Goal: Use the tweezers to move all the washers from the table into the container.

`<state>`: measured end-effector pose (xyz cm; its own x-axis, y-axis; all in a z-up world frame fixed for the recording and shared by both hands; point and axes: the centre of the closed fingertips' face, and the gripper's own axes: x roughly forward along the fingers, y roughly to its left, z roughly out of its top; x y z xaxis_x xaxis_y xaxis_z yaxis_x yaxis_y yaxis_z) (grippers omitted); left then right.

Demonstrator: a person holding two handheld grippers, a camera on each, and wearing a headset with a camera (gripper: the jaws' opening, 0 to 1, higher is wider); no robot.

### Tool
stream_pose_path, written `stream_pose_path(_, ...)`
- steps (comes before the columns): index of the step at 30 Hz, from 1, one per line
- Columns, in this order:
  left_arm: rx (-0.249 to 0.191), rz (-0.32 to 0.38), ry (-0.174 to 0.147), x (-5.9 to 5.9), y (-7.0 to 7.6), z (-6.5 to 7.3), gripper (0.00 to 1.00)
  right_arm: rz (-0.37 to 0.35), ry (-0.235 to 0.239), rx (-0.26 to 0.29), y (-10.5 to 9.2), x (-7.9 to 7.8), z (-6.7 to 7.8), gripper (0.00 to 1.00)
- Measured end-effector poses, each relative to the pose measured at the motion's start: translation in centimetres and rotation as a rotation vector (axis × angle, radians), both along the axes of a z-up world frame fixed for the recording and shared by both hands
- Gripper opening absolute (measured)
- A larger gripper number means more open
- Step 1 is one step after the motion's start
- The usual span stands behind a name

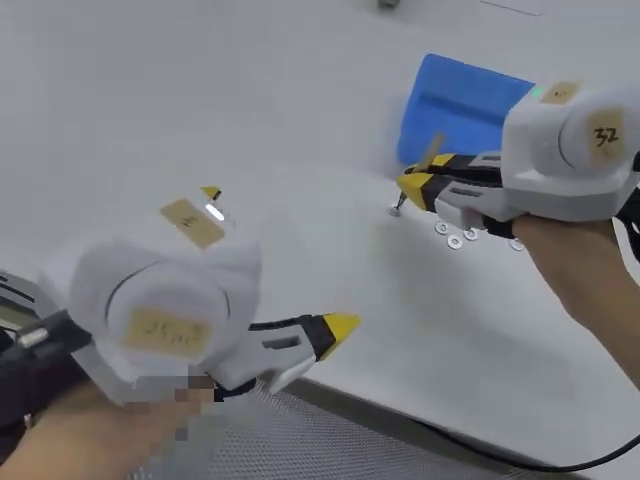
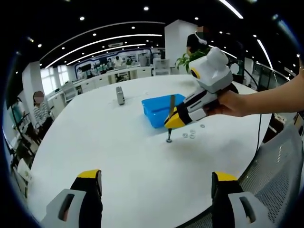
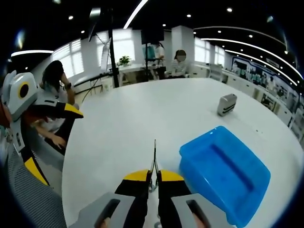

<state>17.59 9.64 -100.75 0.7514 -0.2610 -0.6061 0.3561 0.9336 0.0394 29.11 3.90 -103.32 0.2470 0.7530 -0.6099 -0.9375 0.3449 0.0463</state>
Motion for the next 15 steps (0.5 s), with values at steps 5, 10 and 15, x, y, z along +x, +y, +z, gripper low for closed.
stream_pose_path(5,0.008,0.0,-0.004,0.0,0.1,0.0,0.98,-0.017,0.012,0.003,-0.1,0.0,0.0,0.02)
stream_pose_path(10,0.03,0.0,-0.012,0.0,0.3,0.1,0.98,-0.041,0.047,0.006,-0.1,-0.1,0.2,0.01)
stream_pose_path(15,0.035,-0.007,-0.014,-0.1,0.2,0.1,0.99,-0.047,0.053,0.039,-0.1,-0.5,1.7,0.01)
